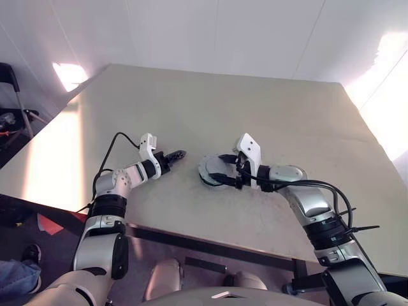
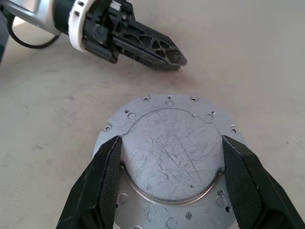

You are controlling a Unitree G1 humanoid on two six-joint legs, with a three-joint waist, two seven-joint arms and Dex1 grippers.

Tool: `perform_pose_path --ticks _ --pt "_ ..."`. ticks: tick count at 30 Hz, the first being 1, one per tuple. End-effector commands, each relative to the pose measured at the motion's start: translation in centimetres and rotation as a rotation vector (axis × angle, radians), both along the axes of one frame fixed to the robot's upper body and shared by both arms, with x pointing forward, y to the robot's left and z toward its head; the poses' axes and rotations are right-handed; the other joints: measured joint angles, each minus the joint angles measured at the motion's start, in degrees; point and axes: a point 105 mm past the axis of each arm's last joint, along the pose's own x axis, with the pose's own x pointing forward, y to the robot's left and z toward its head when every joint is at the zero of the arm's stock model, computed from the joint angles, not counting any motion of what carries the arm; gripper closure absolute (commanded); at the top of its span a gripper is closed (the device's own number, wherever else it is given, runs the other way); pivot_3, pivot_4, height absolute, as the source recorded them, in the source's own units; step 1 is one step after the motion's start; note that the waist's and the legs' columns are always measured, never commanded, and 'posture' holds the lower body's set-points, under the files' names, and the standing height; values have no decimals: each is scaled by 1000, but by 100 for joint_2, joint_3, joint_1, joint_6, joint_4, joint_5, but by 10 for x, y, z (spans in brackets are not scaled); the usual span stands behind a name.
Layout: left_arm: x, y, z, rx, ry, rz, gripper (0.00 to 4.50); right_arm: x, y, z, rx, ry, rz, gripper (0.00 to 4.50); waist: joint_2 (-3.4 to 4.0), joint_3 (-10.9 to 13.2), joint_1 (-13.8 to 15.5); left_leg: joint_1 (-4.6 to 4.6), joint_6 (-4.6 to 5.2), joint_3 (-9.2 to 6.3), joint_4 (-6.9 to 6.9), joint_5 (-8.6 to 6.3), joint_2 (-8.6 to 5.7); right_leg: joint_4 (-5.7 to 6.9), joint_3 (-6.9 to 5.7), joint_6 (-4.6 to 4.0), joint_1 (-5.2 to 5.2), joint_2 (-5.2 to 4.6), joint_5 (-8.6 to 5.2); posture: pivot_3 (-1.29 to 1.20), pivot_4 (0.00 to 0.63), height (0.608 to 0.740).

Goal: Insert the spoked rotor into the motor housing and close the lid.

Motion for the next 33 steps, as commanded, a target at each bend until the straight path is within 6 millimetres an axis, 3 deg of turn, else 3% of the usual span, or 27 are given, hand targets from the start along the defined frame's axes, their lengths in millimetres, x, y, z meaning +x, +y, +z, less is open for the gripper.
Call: perform_pose_path --ticks 1,27,33 --pt "3 0 6 0 -18 2 2068 5 -3 8 -21 -45 -7 1401 0 0 -1 0 0 0 0 0 0 0 0 0 0 0 0 0 0 740" --pt "1 0 5 2 -17 -2 2068 1 -11 -11 -84 11 -12 1401 1 1 4 0 2 0 0 -1 -1 -1 0 0 2 0 0 0 0 740" --pt "1 1 5 3 -17 -2 2068 -3 -6 8 33 6 24 1401 0 1 7 0 3 0 0 -2 -1 -2 0 0 2 0 0 0 0 740"
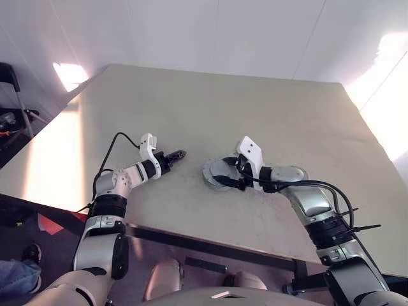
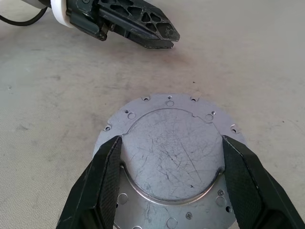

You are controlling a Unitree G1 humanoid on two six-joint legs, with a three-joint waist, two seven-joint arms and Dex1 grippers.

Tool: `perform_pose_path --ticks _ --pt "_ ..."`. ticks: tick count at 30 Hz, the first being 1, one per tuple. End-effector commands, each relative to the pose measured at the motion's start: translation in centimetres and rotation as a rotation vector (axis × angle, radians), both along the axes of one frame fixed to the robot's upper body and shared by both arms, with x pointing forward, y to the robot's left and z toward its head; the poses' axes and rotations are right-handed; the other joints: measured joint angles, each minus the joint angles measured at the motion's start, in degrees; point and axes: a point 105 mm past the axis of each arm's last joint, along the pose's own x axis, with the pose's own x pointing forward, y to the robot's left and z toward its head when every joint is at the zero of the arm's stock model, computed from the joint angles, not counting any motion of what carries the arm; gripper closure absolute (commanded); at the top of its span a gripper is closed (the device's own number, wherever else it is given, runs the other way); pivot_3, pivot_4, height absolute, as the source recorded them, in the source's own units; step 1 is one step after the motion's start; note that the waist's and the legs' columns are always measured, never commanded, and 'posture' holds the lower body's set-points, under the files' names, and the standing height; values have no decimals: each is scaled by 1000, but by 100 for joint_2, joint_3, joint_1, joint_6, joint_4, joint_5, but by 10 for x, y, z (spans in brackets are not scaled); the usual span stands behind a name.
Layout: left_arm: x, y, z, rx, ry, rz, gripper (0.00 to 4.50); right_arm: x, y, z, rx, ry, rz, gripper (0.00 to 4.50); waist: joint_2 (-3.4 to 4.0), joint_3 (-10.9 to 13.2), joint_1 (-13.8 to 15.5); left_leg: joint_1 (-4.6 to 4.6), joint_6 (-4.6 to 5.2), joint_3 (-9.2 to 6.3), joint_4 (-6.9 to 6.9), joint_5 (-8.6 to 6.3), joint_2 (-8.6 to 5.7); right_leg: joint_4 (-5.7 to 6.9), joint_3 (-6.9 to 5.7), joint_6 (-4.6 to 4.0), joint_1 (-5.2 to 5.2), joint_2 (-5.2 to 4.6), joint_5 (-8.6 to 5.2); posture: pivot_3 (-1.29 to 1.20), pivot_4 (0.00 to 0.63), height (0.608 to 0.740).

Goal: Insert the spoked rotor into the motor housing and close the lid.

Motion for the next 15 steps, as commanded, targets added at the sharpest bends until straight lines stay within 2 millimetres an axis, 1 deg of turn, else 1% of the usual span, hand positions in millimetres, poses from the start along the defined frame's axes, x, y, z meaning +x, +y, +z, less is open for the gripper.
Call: perform_pose_path --ticks 1,4,6,15 --pt "1 1 4 4 -16 0 2068 -3 2 20 85 -23 31 1401 0 0 -2 0 1 0 0 0 0 0 0 0 0 0 0 0 0 740" --pt "1 -1 4 4 -15 -4 2068 -1 5 28 126 -30 23 1401 0 0 -8 0 0 0 0 0 1 1 0 0 -1 0 0 0 0 740" --pt "1 -2 4 3 -15 -7 2068 0 5 28 128 -30 10 1401 0 0 -9 0 -1 0 0 1 1 1 0 0 -2 1 0 0 0 740" --pt "1 -1 4 3 -13 -3 2068 0 2 15 56 -23 2 1401 0 0 -7 0 -1 0 0 1 1 1 0 0 -2 0 0 0 0 740"
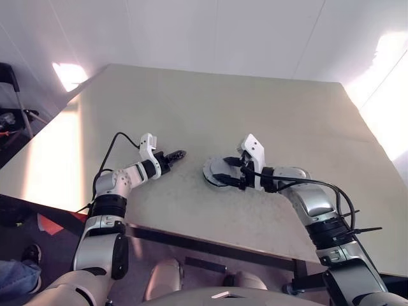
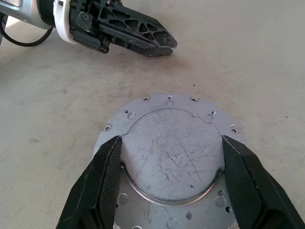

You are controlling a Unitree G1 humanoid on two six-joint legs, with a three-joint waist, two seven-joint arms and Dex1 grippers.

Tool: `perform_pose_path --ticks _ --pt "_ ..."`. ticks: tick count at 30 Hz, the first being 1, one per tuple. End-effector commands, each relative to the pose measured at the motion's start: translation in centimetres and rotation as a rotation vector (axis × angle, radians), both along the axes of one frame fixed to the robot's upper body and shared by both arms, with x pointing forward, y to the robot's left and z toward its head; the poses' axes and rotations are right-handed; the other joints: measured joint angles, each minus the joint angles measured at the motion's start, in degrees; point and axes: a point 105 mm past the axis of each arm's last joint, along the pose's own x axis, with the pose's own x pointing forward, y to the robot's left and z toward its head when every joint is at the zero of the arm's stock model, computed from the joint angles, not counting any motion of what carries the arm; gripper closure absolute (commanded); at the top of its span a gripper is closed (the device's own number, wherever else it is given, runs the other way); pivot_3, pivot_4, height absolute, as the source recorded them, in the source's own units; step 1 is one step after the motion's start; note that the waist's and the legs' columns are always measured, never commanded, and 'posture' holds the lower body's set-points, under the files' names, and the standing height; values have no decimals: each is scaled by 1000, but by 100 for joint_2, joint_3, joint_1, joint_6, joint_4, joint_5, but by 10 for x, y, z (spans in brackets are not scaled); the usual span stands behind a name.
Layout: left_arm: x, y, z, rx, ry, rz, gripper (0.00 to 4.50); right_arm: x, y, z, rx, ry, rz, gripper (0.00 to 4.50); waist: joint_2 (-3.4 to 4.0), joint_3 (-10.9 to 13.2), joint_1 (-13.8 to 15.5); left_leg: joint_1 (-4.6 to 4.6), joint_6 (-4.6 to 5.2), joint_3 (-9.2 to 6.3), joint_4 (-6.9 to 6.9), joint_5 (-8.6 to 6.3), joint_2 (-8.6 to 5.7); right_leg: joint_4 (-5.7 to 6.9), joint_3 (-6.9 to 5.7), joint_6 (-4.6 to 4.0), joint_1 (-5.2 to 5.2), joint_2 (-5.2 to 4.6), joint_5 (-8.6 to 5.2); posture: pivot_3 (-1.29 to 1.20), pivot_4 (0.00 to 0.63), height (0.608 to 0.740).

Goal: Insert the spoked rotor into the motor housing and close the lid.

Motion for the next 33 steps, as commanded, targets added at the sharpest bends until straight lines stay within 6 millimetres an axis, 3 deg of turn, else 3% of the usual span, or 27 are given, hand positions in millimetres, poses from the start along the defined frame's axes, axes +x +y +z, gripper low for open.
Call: perform_pose_path --ticks 1,33 --pt "1 -1 4 2 -13 -2 2068 0 2 13 -4 -64 27 1401 0 0 0 0 0 0 0 0 0 0 0 0 0 0 0 0 0 740" --pt "0 1 2 6 -9 2 2068 5 -7 -4 -64 -19 -28 1401 0 0 -2 3 0 0 0 0 0 0 0 0 3 0 0 0 0 740"
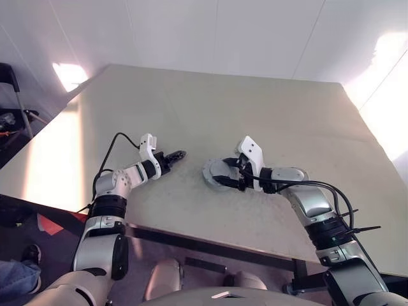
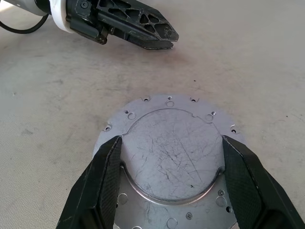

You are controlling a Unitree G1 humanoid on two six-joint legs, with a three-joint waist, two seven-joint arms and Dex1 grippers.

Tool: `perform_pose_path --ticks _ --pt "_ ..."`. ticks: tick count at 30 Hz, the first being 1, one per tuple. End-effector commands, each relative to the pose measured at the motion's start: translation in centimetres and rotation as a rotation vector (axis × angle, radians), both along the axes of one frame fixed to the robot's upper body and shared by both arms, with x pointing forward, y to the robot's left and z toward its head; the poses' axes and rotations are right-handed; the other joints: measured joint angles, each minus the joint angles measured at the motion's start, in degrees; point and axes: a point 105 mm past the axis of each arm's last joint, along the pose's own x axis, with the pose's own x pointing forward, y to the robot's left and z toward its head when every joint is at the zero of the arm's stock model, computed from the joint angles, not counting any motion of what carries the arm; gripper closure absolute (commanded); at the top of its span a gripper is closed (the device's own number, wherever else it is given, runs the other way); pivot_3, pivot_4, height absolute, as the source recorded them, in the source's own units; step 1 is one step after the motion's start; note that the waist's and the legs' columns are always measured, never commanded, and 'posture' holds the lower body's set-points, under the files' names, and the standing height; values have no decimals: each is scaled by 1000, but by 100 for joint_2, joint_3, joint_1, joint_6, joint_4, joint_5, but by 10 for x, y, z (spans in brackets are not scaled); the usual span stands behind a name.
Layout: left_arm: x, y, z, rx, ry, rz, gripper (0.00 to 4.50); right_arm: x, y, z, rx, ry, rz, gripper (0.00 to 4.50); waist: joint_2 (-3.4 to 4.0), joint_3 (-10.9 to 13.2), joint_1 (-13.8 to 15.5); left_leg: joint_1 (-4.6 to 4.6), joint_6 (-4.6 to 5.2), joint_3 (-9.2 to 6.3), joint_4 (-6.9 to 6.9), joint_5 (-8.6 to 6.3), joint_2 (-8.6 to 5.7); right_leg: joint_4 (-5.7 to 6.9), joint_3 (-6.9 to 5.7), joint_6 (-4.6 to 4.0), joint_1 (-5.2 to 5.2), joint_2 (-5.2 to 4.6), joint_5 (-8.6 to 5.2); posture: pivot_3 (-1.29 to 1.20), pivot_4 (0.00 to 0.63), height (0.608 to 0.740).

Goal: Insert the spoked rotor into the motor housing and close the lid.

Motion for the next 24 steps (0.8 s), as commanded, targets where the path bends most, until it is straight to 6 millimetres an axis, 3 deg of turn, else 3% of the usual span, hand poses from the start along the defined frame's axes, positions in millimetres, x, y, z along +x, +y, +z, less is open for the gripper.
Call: perform_pose_path --ticks 1,14,24 --pt "1 0 3 5 -9 0 2068 5 -7 0 -18 0 -31 1401 0 0 0 0 0 0 0 0 0 0 0 0 0 0 0 0 0 740" --pt "0 0 3 6 -10 -1 2068 7 -9 -4 -42 7 -44 1401 0 0 -2 18 -2 0 0 1 0 0 0 0 15 0 0 0 0 740" --pt "-1 -1 2 5 -6 -6 2068 5 -25 -32 -148 84 -105 1401 0 -1 -1 33 -4 -1 0 2 0 0 1 1 29 0 -1 0 0 740"
